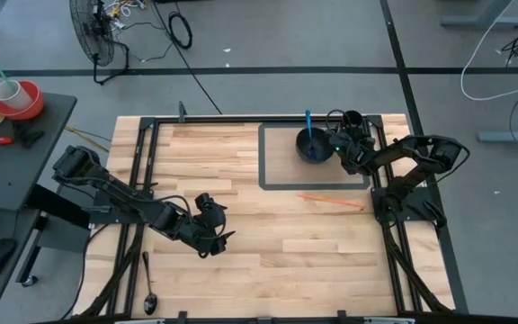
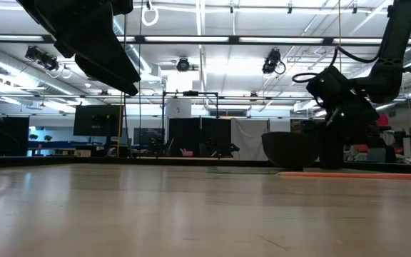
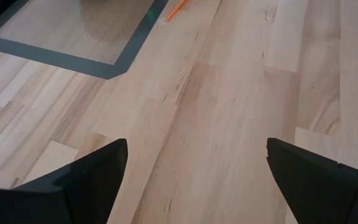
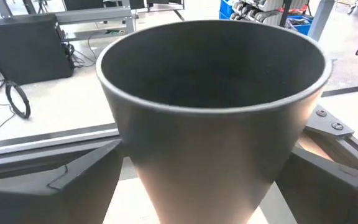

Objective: Pick & Place Utensil
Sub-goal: Put the black cup on the brown mat to the right of the black bowl, then put the orange straw into the black cup on the brown mat

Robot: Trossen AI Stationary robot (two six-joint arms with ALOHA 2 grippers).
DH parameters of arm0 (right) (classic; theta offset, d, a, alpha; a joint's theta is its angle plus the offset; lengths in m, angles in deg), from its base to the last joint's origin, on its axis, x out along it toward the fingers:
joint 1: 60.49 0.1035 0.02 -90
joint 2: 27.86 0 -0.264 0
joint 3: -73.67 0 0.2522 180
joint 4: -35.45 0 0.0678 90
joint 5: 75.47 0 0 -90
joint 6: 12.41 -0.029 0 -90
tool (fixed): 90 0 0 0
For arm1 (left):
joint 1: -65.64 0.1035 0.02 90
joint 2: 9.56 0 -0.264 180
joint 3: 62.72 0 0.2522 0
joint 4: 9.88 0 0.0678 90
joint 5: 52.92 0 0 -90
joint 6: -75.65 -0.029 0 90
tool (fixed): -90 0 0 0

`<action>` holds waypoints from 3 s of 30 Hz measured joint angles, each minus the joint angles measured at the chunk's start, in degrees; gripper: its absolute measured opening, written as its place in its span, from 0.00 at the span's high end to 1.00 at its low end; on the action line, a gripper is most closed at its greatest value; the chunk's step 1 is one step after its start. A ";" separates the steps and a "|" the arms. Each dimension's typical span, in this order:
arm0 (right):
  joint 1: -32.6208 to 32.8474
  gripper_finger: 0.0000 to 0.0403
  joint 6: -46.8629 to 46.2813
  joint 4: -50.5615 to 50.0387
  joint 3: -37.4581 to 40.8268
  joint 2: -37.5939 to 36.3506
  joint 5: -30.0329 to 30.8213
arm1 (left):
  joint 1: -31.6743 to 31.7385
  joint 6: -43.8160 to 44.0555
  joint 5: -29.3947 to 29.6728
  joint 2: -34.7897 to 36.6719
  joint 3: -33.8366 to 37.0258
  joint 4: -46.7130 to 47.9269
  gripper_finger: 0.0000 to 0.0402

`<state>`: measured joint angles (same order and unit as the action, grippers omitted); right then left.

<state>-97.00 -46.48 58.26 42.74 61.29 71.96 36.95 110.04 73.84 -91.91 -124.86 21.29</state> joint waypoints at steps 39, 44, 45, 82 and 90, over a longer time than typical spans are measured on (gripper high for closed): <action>3.74 0.01 -5.15 -23.47 0.02 -16.06 -3.47 | 0.00 0.70 -0.61 0.00 0.00 0.04 0.04; 3.75 0.01 -6.40 -25.22 0.02 -16.06 -4.52 | 0.02 0.70 -0.61 -0.01 0.00 0.04 0.04; 3.74 0.01 -7.02 -26.04 0.02 -16.06 -4.55 | 0.00 0.74 -0.61 -0.02 0.00 0.04 0.04; 39.82 0.40 -1.57 -48.21 0.00 -39.25 -38.86 | 0.01 1.03 -0.39 -0.02 0.00 -0.01 0.04; 47.04 0.51 10.04 -49.54 -0.02 -35.02 -38.91 | 0.02 1.05 -0.35 -0.01 0.00 -0.02 0.04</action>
<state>-49.96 -36.43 8.73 42.72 26.27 33.05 36.97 111.09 73.49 -91.92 -124.86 21.27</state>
